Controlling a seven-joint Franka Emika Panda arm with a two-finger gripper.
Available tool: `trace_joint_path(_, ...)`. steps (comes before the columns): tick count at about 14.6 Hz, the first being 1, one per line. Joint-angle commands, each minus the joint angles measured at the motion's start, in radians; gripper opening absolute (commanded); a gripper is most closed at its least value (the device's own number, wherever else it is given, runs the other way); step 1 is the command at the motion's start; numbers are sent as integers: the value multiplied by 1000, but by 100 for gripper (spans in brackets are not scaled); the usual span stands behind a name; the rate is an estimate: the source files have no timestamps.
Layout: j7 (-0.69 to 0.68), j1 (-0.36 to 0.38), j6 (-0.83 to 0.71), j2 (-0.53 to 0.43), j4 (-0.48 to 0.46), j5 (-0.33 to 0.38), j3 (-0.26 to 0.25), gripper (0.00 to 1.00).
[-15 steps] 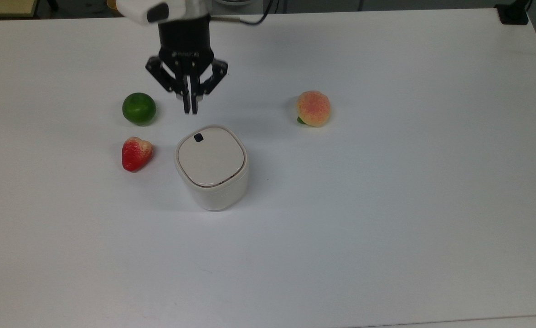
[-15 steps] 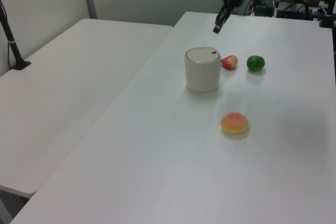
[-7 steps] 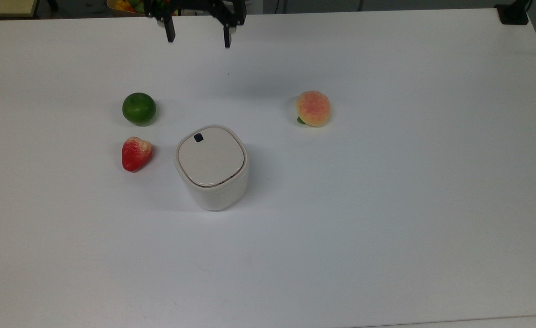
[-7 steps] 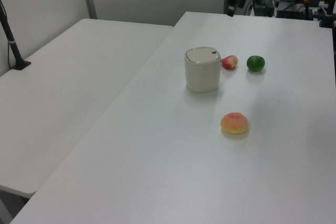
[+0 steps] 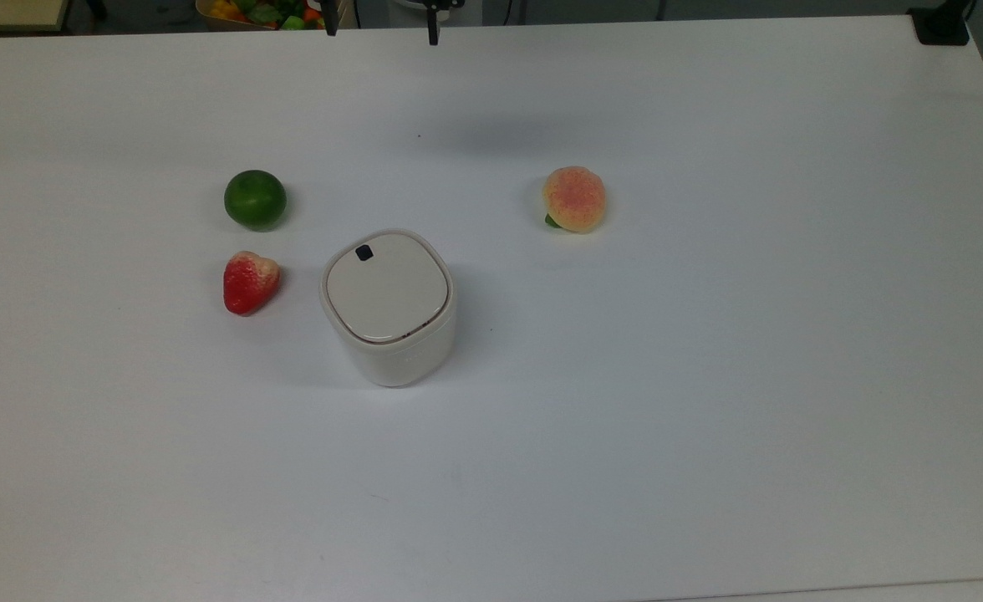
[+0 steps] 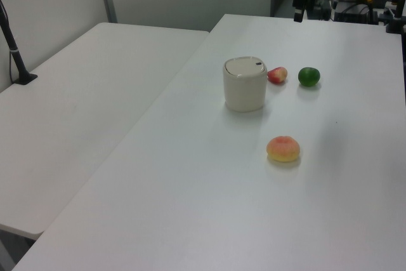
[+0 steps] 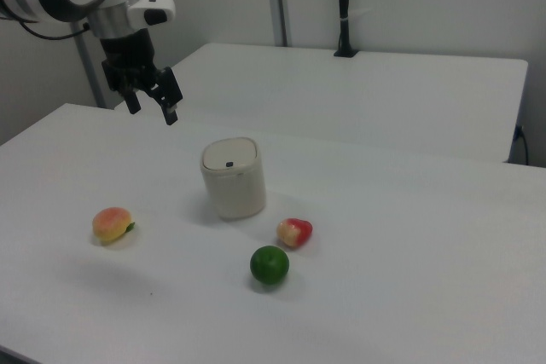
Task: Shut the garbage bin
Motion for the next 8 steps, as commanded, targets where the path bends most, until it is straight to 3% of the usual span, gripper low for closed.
trace_joint_path(1, 2, 39, -16, -12, -9, -7, -12, 100)
trace_joint_path(8, -8, 37, -16, -12, -8, -12, -12, 100)
